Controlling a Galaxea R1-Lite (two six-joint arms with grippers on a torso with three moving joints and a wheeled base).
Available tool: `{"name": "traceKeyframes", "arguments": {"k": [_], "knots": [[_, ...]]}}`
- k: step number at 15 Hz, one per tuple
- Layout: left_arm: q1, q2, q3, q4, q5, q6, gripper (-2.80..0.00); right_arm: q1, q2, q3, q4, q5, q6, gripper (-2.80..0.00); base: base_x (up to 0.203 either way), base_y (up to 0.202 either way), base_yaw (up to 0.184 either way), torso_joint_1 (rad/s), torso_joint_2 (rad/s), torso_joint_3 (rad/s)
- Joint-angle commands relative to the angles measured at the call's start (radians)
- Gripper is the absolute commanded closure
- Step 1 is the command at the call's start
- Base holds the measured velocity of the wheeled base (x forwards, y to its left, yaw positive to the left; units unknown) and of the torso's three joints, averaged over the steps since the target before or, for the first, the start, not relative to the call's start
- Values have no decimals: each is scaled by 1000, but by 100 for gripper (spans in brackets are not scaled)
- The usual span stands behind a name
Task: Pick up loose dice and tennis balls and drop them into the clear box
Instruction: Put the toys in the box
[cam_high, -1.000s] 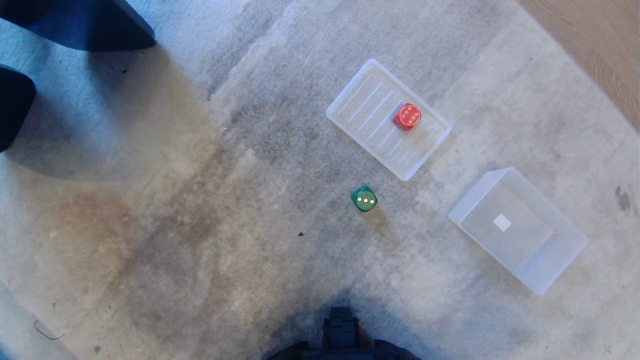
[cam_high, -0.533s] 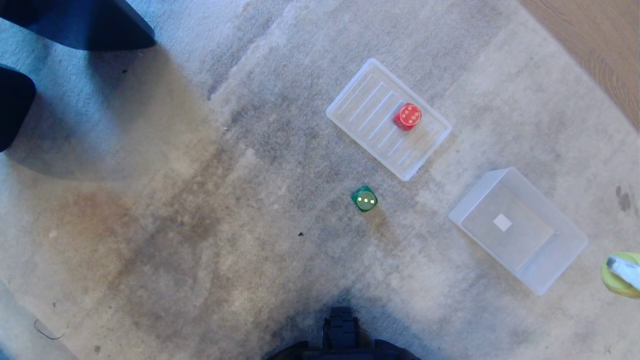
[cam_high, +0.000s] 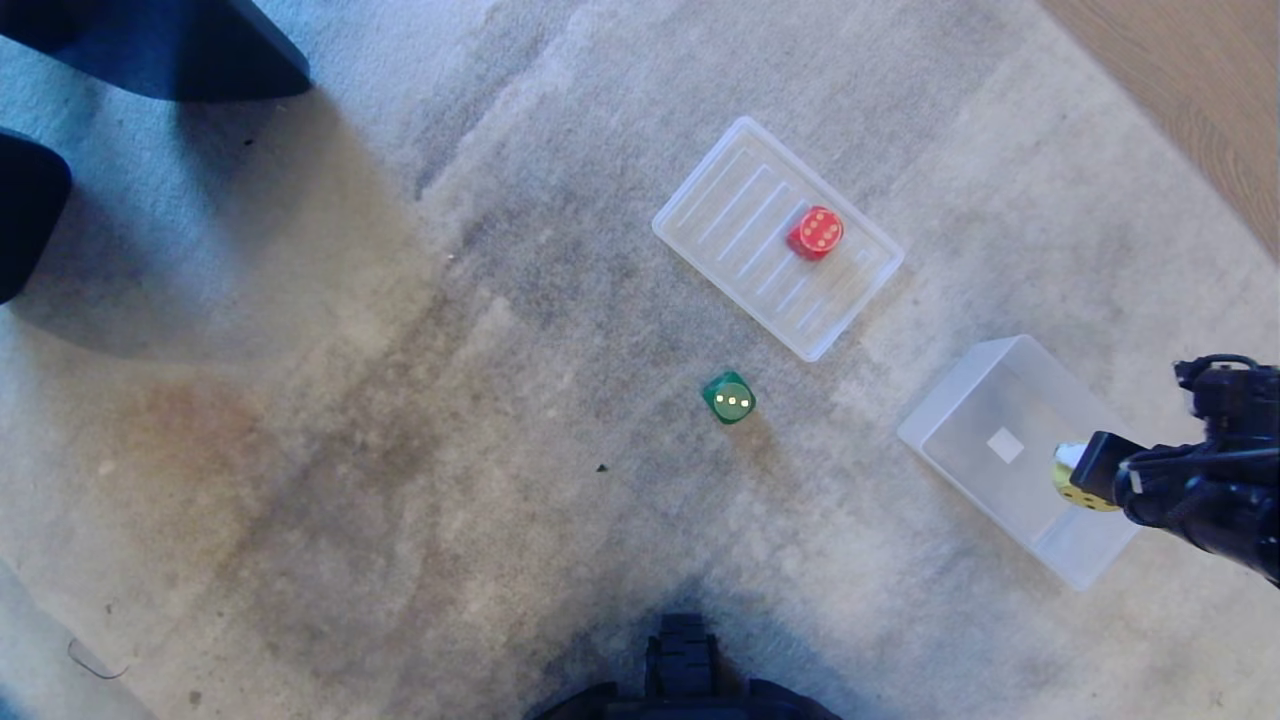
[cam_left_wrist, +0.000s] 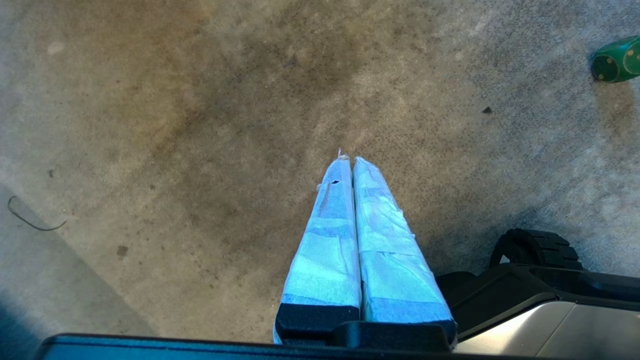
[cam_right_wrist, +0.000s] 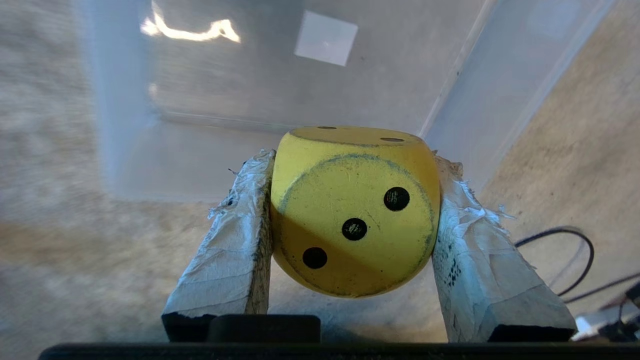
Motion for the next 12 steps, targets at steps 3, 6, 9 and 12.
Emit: {"name": "traceKeyframes", "arguments": {"k": [3,6,9,12], "knots": [[0,0,0,0,1,-1,0,-16,259,-65,-27,-6,31,0,0,0,0,0,0,0],[0,0,0,0,1,-1,0,-45,263,-96,-29,39,64,0,0,0,0,0,0,0],[0,0,0,0,1,-1,0,-56,249,-92,-24,66,21,-280,0,0,0,0,0,0],[0,0,0,0,1,-1,0,-76,198,-73,-11,67,-6,-280,0,0,0,0,0,0]]}}
